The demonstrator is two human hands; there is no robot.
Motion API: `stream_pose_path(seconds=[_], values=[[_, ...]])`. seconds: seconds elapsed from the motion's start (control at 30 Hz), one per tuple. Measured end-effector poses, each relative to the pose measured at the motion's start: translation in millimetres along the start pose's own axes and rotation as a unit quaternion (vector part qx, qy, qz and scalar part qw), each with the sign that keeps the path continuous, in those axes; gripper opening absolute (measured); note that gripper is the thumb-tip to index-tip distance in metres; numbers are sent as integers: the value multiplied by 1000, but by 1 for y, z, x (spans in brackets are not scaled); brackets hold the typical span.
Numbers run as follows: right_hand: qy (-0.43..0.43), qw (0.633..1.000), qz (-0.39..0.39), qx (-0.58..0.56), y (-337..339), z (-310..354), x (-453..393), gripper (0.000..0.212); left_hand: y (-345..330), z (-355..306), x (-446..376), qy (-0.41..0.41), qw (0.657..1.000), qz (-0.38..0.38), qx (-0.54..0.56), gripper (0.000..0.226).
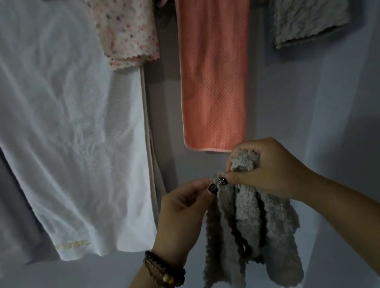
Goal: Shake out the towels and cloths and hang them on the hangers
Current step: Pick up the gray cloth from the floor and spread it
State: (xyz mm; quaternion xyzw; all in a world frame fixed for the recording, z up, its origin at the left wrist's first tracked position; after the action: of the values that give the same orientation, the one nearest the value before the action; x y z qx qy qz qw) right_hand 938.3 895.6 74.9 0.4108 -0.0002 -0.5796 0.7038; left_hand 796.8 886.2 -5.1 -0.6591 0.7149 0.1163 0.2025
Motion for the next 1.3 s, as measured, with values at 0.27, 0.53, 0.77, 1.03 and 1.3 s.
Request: stream_pose_path(seconds=[0.27,0.53,0.77,1.03,1.3], values=[[21,998,0,53,3,6,4,12,-10,2,-7,10,999,30,28,27],[11,994,-56,88,12,2,-1,17,-21,-2,-8,-7,993,109,34,37],[-31,984,-25,172,57,2,0,24,5,-5,-19,-46,993,11,-106,33],[-79,979,117,144,15,-34,17,58,14,-27,-40,-52,996,72,-2,28],[-28,995,81,57,-8,-20,-4,24,29,-64,-51,-116,991,69,-20,33]])
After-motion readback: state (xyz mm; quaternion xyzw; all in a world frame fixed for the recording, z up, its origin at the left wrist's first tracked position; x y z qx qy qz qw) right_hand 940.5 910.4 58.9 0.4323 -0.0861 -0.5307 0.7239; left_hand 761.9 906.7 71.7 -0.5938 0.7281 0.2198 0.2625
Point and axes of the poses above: each hand's wrist, its own x-axis away from the middle knuckle, its own y-axis out of the back of the hand, z = x × y, the point moved 9 cm from there along -x, towards the middle knuckle, and after that the axes turned 4 degrees about -y, right-handed, at the moved point
